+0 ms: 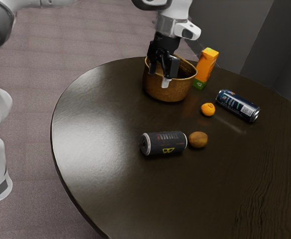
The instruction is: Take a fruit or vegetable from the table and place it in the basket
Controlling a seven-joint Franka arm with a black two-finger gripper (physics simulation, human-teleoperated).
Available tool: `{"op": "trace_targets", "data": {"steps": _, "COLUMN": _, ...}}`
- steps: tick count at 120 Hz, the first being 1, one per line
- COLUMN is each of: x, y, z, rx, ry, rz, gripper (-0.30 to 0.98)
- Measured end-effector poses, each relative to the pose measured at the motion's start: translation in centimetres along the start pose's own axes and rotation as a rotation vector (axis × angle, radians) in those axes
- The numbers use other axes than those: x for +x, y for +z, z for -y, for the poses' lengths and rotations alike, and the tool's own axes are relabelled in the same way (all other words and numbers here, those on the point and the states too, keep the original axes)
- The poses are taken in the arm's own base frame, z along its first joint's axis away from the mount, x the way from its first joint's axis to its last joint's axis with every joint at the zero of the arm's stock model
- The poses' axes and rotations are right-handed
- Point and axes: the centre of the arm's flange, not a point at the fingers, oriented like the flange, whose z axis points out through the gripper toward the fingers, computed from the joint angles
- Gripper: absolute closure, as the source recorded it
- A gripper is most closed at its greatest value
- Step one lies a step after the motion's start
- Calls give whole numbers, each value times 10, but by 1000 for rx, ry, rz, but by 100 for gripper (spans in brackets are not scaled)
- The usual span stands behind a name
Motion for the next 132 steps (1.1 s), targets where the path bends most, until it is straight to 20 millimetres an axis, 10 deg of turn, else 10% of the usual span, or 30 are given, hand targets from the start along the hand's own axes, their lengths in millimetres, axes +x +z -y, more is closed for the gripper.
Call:
{"op": "trace_targets", "data": {"steps": 50, "x": 1, "y": 14, "z": 6, "rx": 5, "ry": -395, "rz": 87, "gripper": 0}}
{"op": "trace_targets", "data": {"steps": 77, "x": 50, "y": 31, "z": -17, "rx": 49, "ry": -296, "rz": -13, "gripper": 0}}
{"op": "trace_targets", "data": {"steps": 99, "x": 102, "y": 96, "z": -92, "rx": 20, "ry": -130, "rz": -11, "gripper": 0}}
{"op": "trace_targets", "data": {"steps": 132, "x": 137, "y": 152, "z": -57, "rx": -46, "ry": -132, "rz": 15, "gripper": 0}}
